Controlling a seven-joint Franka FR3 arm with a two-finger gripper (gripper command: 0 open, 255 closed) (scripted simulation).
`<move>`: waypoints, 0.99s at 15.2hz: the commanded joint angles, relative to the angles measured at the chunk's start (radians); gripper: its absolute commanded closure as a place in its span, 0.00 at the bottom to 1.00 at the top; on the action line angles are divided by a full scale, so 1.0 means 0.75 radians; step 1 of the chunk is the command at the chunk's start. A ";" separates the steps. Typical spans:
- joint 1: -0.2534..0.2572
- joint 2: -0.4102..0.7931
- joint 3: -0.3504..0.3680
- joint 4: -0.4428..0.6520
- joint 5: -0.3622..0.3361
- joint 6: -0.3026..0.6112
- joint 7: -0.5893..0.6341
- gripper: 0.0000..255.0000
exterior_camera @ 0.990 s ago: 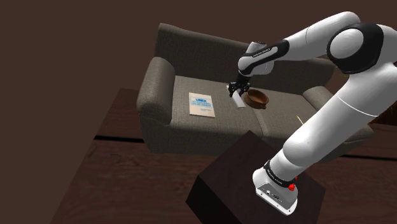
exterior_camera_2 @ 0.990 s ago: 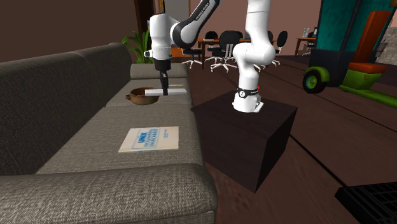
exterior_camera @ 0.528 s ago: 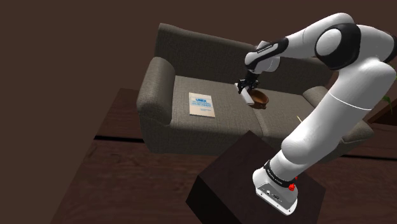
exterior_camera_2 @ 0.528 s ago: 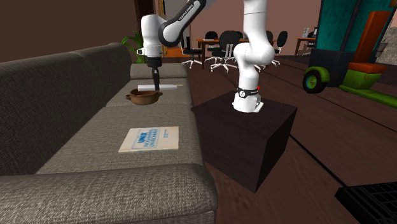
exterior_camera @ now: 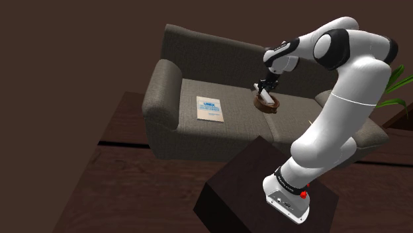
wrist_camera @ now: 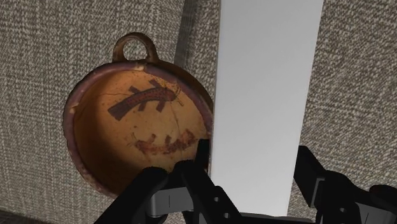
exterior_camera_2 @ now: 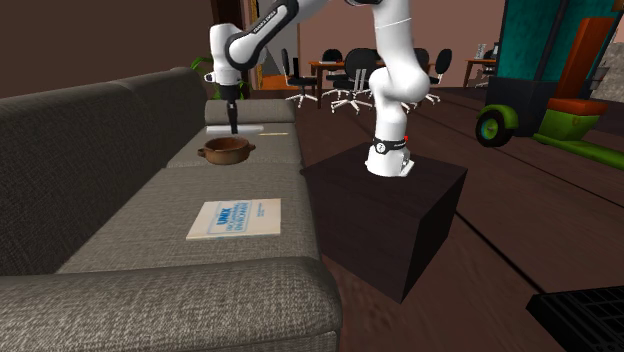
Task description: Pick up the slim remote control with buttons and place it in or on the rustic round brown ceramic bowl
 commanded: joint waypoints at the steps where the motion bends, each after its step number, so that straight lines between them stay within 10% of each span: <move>1: -0.047 0.067 -0.007 0.094 0.034 -0.033 -0.068 1.00; 9: -0.248 0.343 -0.006 0.507 0.139 -0.191 -0.265 1.00; 15: -0.257 0.395 0.009 0.476 0.163 -0.110 -0.279 1.00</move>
